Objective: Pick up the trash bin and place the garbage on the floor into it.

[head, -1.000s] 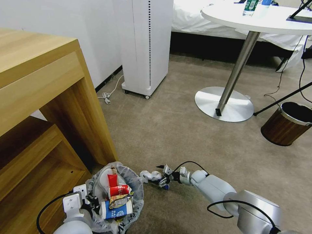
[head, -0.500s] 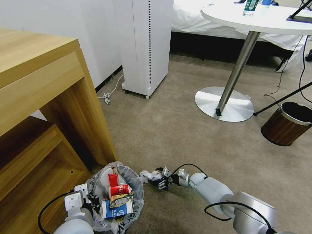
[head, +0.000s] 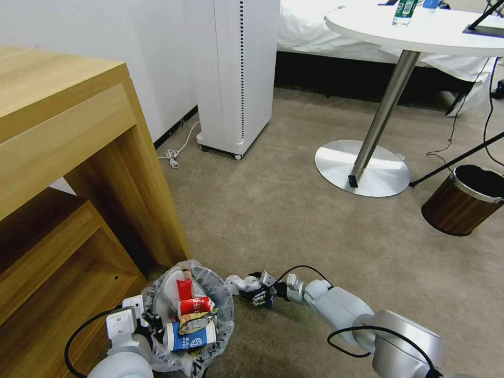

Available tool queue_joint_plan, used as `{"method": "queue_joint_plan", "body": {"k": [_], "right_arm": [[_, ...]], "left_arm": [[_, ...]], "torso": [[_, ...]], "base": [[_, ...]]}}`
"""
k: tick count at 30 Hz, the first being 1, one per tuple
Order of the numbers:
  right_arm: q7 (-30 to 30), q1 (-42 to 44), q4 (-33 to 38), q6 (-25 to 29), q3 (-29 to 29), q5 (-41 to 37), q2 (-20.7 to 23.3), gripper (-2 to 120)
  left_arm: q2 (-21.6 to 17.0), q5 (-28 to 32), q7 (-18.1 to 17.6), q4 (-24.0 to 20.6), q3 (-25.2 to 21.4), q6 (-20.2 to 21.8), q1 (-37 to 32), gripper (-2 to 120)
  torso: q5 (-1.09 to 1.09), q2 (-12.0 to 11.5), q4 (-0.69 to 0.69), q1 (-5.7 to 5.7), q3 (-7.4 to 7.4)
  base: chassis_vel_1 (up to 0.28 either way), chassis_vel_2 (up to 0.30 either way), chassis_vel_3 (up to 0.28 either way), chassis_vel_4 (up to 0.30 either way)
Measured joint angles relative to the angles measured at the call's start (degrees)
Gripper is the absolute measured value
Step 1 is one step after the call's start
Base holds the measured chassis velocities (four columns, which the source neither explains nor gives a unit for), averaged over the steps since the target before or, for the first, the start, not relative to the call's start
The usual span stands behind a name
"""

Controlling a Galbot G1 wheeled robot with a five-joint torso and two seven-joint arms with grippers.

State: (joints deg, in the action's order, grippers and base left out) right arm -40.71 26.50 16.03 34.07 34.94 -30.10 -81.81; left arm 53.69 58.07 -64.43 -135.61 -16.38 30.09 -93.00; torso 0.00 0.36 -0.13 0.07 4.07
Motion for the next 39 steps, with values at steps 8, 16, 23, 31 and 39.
{"method": "queue_joint_plan", "body": {"k": [8,16,23,31,39], "right_arm": [[-0.2,0.5,-0.2,0.2,-1.3,0.5,0.1,43],[-0.3,0.1,0.0,0.3,-1.4,0.4,-0.3,14],[-0.3,-0.4,0.7,0.4,-1.4,-0.1,-0.1,3],[0.8,-0.5,9.8,-0.3,-0.8,-3.0,4.8,3],[5.3,-1.1,34.7,-4.5,0.4,-10.1,20.9,3]], "left_arm": [[0.6,-0.3,0.1,0.2,0.3,0.0,0.0,0],[-0.2,-0.3,0.0,0.0,-0.3,0.0,-0.2,0],[-0.3,-0.2,0.0,-0.1,-0.4,0.1,-0.1,0],[-0.2,0.2,-0.2,-0.2,-0.3,0.2,0.1,0],[-1.5,1.9,-0.8,-1.8,-1.2,0.2,0.0,0]], "torso": [[0.0,0.0,0.0,0.0,0.0],[0.0,0.0,0.0,0.0,0.0],[0.0,0.0,0.0,0.0,0.0],[0.0,0.0,0.01,0.0,0.0],[-0.05,0.0,-0.03,0.01,0.0]], "base": [[0.0,0.0,0.0,0.0],[0.0,0.0,0.0,0.0],[0.0,0.0,0.0,0.0],[0.0,0.0,0.0,0.0],[0.0,0.0,0.0,0.0]]}}
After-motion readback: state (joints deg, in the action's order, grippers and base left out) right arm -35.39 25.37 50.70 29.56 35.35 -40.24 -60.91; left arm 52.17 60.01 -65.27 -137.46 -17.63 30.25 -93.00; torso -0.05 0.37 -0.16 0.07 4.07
